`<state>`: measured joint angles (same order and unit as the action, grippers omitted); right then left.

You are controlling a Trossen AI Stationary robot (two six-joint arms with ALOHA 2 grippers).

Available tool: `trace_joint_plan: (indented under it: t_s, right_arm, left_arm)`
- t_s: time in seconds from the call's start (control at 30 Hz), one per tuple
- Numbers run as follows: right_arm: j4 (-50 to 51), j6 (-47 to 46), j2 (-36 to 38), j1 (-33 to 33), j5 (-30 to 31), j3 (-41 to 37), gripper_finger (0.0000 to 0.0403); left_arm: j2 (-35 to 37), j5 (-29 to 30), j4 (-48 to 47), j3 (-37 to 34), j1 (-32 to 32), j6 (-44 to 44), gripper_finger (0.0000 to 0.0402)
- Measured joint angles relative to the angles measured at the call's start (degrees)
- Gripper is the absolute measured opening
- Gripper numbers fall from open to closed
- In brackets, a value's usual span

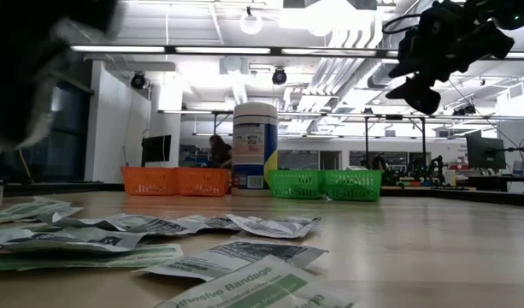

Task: Pick & Place First Aid Supplies
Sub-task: Put the green bandage pack into the right green bin

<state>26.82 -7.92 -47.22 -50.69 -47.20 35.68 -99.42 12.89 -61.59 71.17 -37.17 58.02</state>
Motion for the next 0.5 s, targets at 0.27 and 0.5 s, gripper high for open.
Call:
trace_joint_plan:
  t_s: [0.27, 0.5]
  right_arm:
    - [-8.90, 0.48, 0.00, 9.93, 0.10, -0.02, 0.0201]
    - [-19.25, -3.13, 0.00, 21.73, 8.52, -0.02, 0.0201]
  left_arm:
    - [0.24, 19.62, -0.35, 11.71, 8.79, -14.35, 0.0000]
    - [0.25, 25.26, 13.26, 18.65, 18.03, -38.28, 0.0000]
